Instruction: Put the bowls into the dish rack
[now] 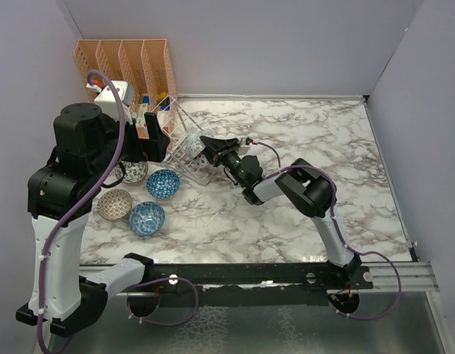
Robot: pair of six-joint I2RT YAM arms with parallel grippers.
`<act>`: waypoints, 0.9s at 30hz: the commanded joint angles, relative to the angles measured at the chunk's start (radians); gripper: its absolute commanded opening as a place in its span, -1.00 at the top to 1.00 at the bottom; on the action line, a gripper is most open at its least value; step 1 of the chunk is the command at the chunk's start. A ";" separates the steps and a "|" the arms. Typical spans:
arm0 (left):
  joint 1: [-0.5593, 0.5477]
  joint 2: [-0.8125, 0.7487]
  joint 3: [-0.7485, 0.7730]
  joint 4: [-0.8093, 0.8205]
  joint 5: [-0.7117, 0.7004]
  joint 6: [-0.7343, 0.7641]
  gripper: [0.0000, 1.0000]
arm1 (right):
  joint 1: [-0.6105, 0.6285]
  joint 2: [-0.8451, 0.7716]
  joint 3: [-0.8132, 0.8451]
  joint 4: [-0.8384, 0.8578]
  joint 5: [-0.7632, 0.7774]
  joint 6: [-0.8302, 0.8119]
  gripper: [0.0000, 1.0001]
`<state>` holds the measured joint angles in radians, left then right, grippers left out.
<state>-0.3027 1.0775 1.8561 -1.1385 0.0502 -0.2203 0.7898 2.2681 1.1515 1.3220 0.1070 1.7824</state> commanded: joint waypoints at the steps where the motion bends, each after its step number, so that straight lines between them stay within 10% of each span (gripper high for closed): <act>1: -0.003 0.001 0.012 0.019 -0.022 0.008 -0.99 | -0.001 -0.067 -0.016 -0.055 -0.045 -0.001 0.33; 27: -0.003 0.012 0.035 0.026 -0.021 -0.006 -0.98 | -0.005 -0.308 -0.055 -0.656 -0.051 0.007 0.04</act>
<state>-0.3027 1.0893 1.8576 -1.1381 0.0368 -0.2218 0.7856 2.0186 1.1038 0.7811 0.0662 1.7870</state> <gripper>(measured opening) 0.992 0.473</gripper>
